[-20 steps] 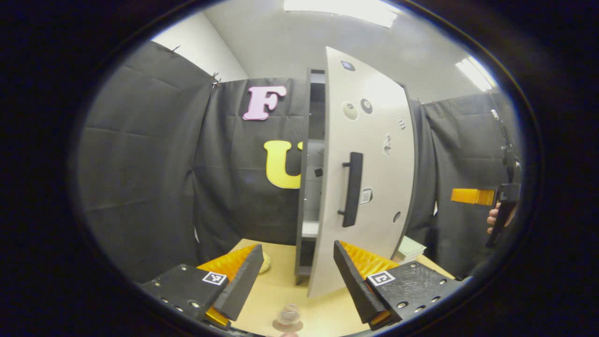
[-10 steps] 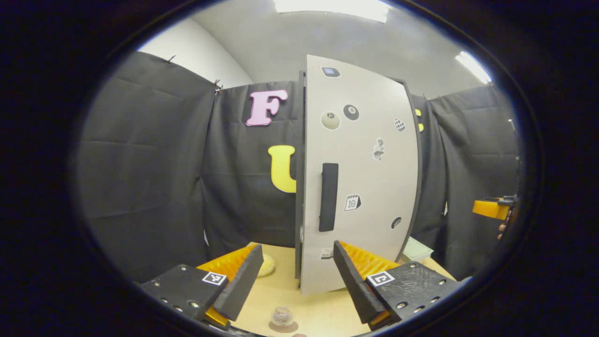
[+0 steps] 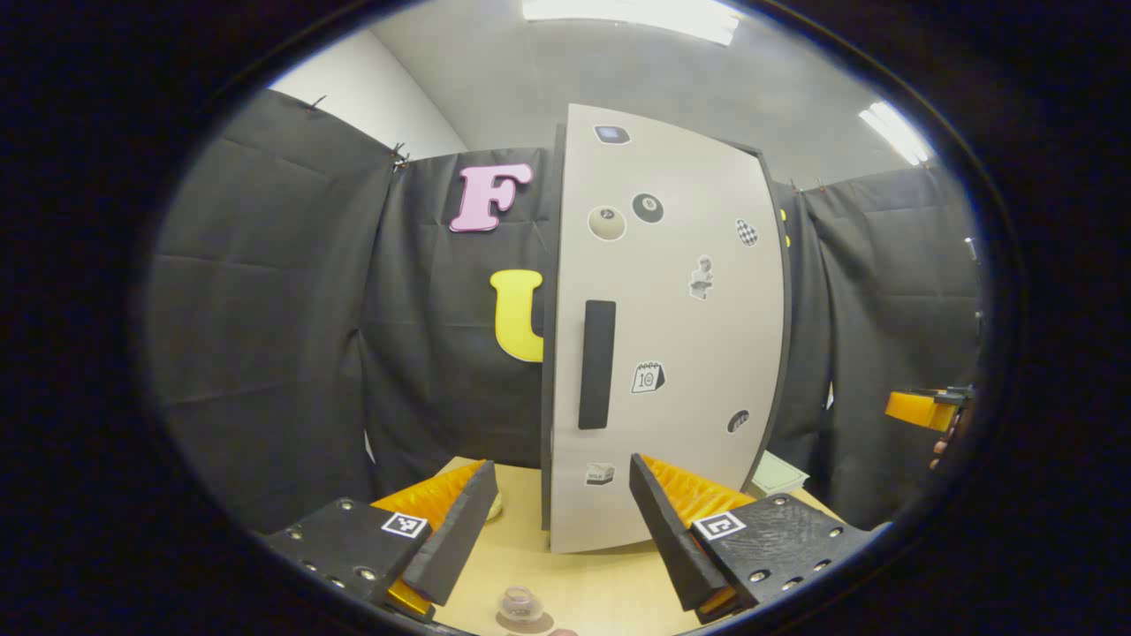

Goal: Open the cabinet door with the right hand, grasp the bottle in the cabinet with the left hand and place it on the coaster, then close the cabinet door with the right hand.

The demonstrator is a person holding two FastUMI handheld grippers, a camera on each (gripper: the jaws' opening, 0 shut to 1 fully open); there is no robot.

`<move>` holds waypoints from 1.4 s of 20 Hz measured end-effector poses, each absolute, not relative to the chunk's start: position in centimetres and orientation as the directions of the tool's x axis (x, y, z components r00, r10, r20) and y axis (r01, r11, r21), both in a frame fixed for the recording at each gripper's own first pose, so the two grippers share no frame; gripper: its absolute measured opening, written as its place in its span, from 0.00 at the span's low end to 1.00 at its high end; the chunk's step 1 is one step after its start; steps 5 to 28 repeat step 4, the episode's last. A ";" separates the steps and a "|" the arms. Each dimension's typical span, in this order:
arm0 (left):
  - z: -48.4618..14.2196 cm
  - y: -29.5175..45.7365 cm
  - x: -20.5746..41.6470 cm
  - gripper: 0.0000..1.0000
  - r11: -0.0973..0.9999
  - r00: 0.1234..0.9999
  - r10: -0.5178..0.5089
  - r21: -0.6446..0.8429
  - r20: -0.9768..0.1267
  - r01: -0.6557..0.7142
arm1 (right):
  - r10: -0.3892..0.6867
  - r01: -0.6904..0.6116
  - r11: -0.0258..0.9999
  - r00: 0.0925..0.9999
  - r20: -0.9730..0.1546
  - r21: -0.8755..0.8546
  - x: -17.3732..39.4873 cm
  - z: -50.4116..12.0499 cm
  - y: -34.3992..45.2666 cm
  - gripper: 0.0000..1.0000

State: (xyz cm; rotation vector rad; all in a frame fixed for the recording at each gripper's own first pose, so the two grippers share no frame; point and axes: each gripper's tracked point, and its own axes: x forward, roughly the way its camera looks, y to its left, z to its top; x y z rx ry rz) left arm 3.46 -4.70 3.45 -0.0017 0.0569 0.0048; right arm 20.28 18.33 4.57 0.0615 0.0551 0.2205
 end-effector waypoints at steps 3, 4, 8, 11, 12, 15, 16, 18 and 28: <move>2.9 -3.5 4.6 0.89 0.999 0.998 -0.026 0.019 -0.056 0.027 | 0.182 -0.178 0.982 0.981 -0.059 0.064 21.0 3.6 19.2 0.98; 2.6 -3.1 4.6 0.89 0.999 0.998 -0.038 0.020 -0.056 0.039 | 0.169 -0.165 0.984 0.983 -0.063 0.065 21.0 3.4 19.8 0.93; 2.6 -3.1 4.6 0.89 0.999 0.998 -0.038 0.020 -0.056 0.039 | 0.169 -0.165 0.984 0.983 -0.063 0.065 21.0 3.4 19.8 0.93; 2.6 -3.1 4.6 0.89 0.999 0.998 -0.038 0.020 -0.056 0.039 | 0.169 -0.165 0.984 0.983 -0.063 0.065 21.0 3.4 19.8 0.93; 2.6 -3.1 4.6 0.89 0.999 0.998 -0.038 0.020 -0.056 0.039 | 0.169 -0.165 0.984 0.983 -0.063 0.065 21.0 3.4 19.8 0.93; 2.6 -3.1 4.6 0.89 0.999 0.998 -0.038 0.020 -0.056 0.039 | 0.169 -0.165 0.984 0.983 -0.063 0.065 21.0 3.4 19.8 0.93; 2.6 -3.1 4.6 0.89 0.999 0.998 -0.038 0.020 -0.056 0.039 | 0.169 -0.165 0.984 0.983 -0.063 0.065 21.0 3.4 19.8 0.93; 2.6 -3.1 4.6 0.89 0.999 0.998 -0.038 0.020 -0.056 0.039 | 0.169 -0.165 0.984 0.983 -0.063 0.065 21.0 3.4 19.8 0.93; 2.6 -3.1 4.6 0.89 0.999 0.998 -0.038 0.020 -0.056 0.039 | 0.169 -0.165 0.984 0.983 -0.063 0.065 21.0 3.4 19.8 0.93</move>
